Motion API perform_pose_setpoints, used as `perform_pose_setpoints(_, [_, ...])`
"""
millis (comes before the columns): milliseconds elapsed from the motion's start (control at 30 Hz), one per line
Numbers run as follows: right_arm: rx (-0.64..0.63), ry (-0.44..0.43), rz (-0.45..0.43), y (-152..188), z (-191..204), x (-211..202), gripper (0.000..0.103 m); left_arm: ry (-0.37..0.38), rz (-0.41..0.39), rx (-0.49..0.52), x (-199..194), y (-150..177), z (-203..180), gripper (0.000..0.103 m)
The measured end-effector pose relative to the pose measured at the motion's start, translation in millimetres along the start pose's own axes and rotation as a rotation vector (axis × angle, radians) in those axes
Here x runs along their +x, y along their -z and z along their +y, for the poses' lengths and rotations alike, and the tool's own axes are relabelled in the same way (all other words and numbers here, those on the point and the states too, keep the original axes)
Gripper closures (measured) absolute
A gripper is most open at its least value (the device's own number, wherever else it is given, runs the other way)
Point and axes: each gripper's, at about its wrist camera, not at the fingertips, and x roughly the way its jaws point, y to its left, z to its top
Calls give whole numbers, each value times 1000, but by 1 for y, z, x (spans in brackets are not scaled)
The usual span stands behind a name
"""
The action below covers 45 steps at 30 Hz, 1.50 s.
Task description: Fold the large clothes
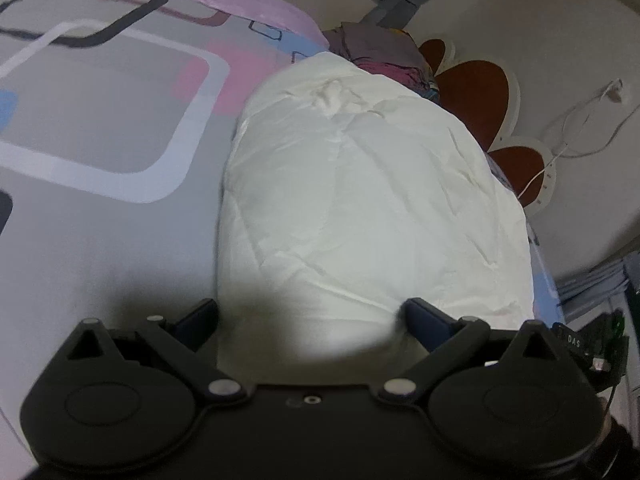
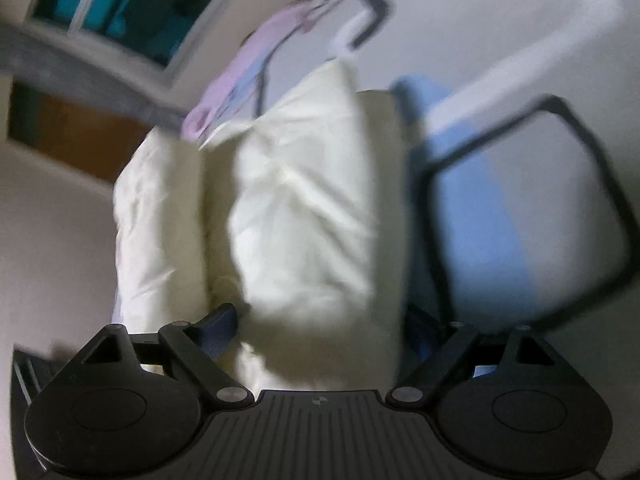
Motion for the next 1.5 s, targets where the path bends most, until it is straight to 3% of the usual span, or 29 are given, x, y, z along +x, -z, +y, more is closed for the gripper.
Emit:
perform_pose_setpoints(67, [-83,39,4,4,17,6,19,-7,-3,6,4,1,-5,3])
perform_pose_setpoints(133, [-88,18,10,7,19,7,37,-21,-14,10,8,4,-11,4])
perform_pose_setpoints(233, [-105,11,4,9,16,5,41,-27,-29,36,7,5,-17,6])
perform_pose_setpoints(400, [-144,19,18,8,28,13,44,-6,-20,78,4,4,-23,15])
perform_pose_setpoints(567, [-153,35,7,6,36,22,46,-13,-22,109,2,2,-29,16])
perform_pose_setpoints(1167, [-78,152,-91,39,72,43,48,124,50,209,11,-16,4,16])
perform_pose_setpoints(1500, [-51,151,-96,36,67,45,41,127,60,198,14,-17,5,12])
